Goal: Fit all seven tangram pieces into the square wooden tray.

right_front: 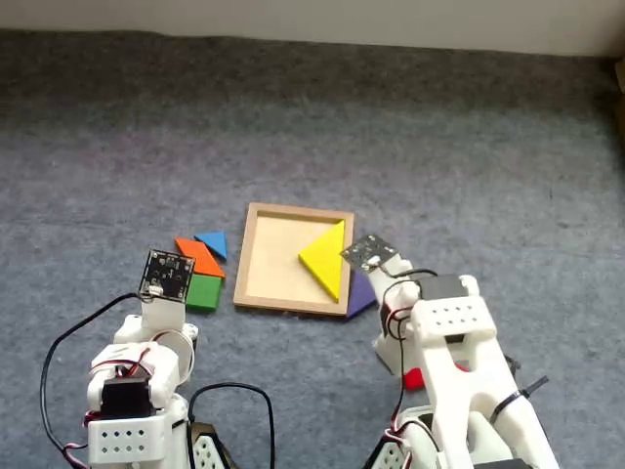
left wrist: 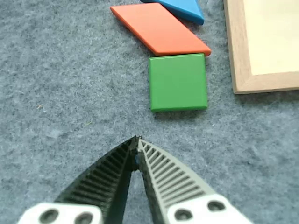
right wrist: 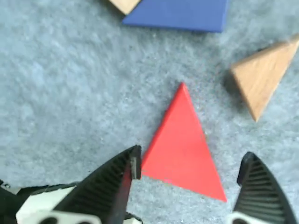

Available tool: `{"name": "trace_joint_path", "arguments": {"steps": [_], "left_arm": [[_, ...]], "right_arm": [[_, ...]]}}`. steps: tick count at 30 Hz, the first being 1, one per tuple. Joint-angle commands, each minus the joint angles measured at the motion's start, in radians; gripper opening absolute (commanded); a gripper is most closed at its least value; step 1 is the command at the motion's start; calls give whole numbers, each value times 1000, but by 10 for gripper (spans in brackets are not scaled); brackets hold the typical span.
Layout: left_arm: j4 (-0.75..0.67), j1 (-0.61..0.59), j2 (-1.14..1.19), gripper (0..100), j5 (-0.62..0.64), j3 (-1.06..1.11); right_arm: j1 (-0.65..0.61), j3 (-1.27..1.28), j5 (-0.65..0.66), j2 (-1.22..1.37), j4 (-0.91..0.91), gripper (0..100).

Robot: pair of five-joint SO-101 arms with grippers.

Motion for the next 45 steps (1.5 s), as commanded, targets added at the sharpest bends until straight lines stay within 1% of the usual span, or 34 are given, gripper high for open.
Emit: {"name": "trace_joint_path", "arguments": {"steps": [1,5,11,13,22,26,29,36,40,45], "left_arm": [[8,-2,-21,6,-8,19],[8,-2,-21,6,-8,19],[8,-2,-21,6,-8,19],[8,-2,-21,6,-8,19],[8,-2,-21,6,-8,19],[8,-2,-21,6,-8,19],[8,-2,-21,6,-8,19],[8,-2,-21,6,-8,19],[8,-2,-21,6,-8,19],[8,-2,-21,6,-8,19]], "right_arm": [[-13,-53,89,-16,74,336],[-12,-12,104,-16,64,336],[-51,107,104,-16,-45,336],[-73,130,98,-16,-50,336],[-77,139,98,-16,-56,336],[-68,163,103,-2,-174,335],[-47,248,104,-4,-262,334],[-44,272,104,-4,-294,220],[-44,268,104,-5,-297,213],[-25,197,104,-4,-369,213]]}}
